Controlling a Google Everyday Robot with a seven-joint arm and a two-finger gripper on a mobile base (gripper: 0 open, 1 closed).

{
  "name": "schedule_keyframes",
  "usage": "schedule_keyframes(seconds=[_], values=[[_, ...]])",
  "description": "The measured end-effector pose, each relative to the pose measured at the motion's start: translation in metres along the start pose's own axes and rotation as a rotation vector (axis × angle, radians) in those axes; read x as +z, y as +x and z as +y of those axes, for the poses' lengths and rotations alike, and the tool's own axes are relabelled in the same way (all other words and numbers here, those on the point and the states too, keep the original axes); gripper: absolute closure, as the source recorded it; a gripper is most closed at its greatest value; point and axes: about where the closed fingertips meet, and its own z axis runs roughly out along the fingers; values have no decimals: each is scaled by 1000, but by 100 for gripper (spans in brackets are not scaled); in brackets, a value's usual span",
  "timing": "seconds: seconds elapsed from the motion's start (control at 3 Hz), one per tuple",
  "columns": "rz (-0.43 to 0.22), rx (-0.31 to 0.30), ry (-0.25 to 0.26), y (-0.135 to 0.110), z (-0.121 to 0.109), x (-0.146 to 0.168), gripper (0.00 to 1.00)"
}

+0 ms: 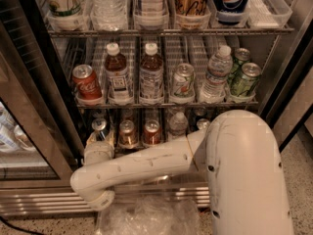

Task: Pick redbull can from bottom shelf of fridge

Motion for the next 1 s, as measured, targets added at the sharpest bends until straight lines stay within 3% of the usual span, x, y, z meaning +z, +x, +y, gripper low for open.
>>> schedule_keyframes(seconds=[0.33, 0.67, 1.0], values=[[0, 0, 0, 0, 0, 0, 83], [0, 1, 0, 0, 0, 0, 100], [-1, 13, 6, -4, -3, -4, 100]])
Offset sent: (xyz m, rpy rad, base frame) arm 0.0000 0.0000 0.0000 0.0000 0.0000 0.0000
